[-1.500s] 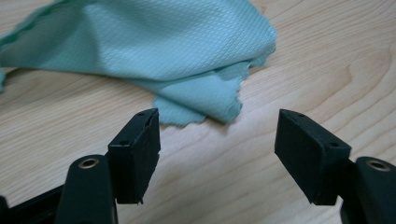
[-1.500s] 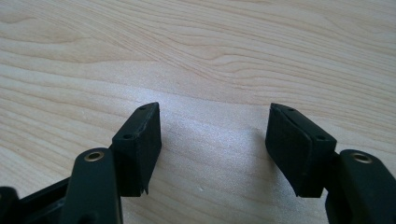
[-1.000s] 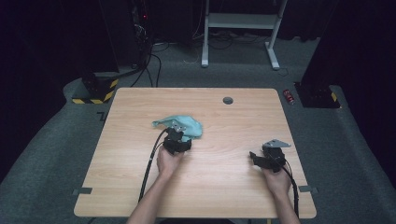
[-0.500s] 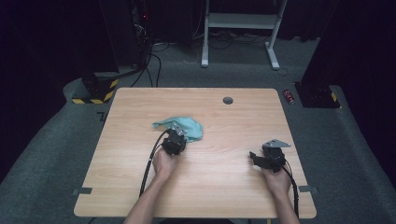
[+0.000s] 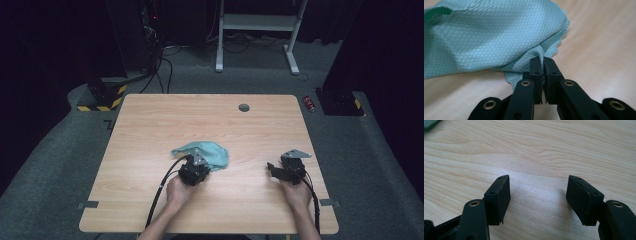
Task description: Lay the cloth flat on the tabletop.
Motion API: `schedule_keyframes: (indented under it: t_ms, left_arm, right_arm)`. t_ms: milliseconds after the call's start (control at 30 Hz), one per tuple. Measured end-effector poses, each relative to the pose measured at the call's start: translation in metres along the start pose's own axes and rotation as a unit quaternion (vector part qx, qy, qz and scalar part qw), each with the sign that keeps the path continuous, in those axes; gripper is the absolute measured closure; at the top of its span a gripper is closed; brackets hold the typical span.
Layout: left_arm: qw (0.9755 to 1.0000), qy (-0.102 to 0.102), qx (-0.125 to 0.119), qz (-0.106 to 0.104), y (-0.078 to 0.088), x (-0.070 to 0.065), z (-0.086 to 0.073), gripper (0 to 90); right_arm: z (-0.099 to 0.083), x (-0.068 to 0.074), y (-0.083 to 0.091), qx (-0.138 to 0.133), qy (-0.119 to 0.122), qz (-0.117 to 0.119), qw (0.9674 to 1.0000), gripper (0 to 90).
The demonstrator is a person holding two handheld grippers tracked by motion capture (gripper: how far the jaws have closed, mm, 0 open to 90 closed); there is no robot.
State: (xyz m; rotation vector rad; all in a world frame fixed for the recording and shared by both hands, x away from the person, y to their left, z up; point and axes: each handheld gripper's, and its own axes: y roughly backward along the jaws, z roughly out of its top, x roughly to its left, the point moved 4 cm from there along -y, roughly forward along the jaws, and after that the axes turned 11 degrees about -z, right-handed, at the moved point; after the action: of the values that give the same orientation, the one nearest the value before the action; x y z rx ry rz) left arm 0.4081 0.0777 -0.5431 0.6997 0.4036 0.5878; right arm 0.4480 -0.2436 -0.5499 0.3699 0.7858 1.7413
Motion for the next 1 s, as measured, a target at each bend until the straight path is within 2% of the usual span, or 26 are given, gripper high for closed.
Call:
schedule_keyframes:
  t_ms: [33, 67, 100, 300, 400, 467, 567, 600, 633, 667, 767, 833, 867, 1000]
  left_arm:
    - [1.0000, 0.000, -0.005, -0.008, 0.001, -0.006, -0.004, 86.1]
    - [0.9998, -0.011, -0.009, -0.014, 0.004, -0.018, -0.010, 86.1]
    - [0.9998, -0.011, -0.009, -0.014, 0.004, -0.018, -0.010, 86.1]
    - [0.9992, -0.025, -0.011, -0.028, 0.010, -0.040, -0.022, 85.8]
    - [0.9991, -0.032, -0.015, -0.023, 0.011, -0.046, -0.026, 85.8]
    - [0.9991, -0.036, -0.014, -0.019, 0.012, -0.048, -0.026, 85.2]
    - [0.9990, -0.031, -0.023, -0.022, 0.013, -0.050, -0.029, 77.1]
    - [0.9990, -0.031, -0.023, -0.022, 0.013, -0.050, -0.029, 73.2]
    - [0.9990, -0.031, -0.027, -0.019, 0.014, -0.050, -0.030, 73.2]
    - [0.9989, -0.030, -0.032, -0.015, 0.015, -0.050, -0.032, 65.9]
    - [0.9988, -0.015, -0.047, 0.004, 0.023, -0.043, -0.038, 60.9]
    - [0.9983, 0.001, -0.055, 0.017, 0.029, -0.036, -0.042, 58.2]
    - [0.9979, 0.009, -0.058, 0.025, 0.032, -0.031, -0.044, 57.1]
    - [0.9953, 0.040, -0.075, 0.046, 0.040, -0.017, -0.049, 55.2]
  right_arm:
    - [0.000, 0.000, 0.000, 0.000, 0.000, 0.000, 1.0000, 35.8]
    - [0.000, 0.000, 0.000, 0.000, 0.000, 0.000, 1.0000, 35.8]
    - [0.000, 0.000, 0.000, 0.000, 0.000, 0.000, 1.0000, 35.8]
    - [0.000, 0.000, 0.001, -0.001, 0.001, -0.004, 1.0000, 36.6]
    - [0.000, 0.001, 0.001, -0.003, 0.003, -0.008, 1.0000, 38.1]
    - [0.000, 0.000, 0.001, -0.001, -0.002, -0.002, 1.0000, 38.5]
    - [0.000, 0.000, 0.001, -0.001, -0.002, -0.002, 1.0000, 38.6]
    - [0.000, 0.000, 0.001, -0.001, -0.002, -0.002, 1.0000, 38.6]
    - [0.000, 0.000, 0.001, -0.001, -0.002, -0.002, 1.0000, 38.6]
    - [0.000, 0.000, 0.001, -0.001, -0.002, -0.002, 1.0000, 39.0]
    - [0.000, 0.000, 0.001, -0.004, 0.003, 0.002, 1.0000, 42.5]
    - [0.000, 0.002, 0.002, -0.005, 0.005, 0.005, 1.0000, 47.4]
    - [0.000, 0.003, 0.002, -0.009, 0.010, 0.010, 0.9999, 52.8]
    - [0.000, 0.008, 0.003, -0.012, 0.016, 0.014, 0.9997, 58.8]
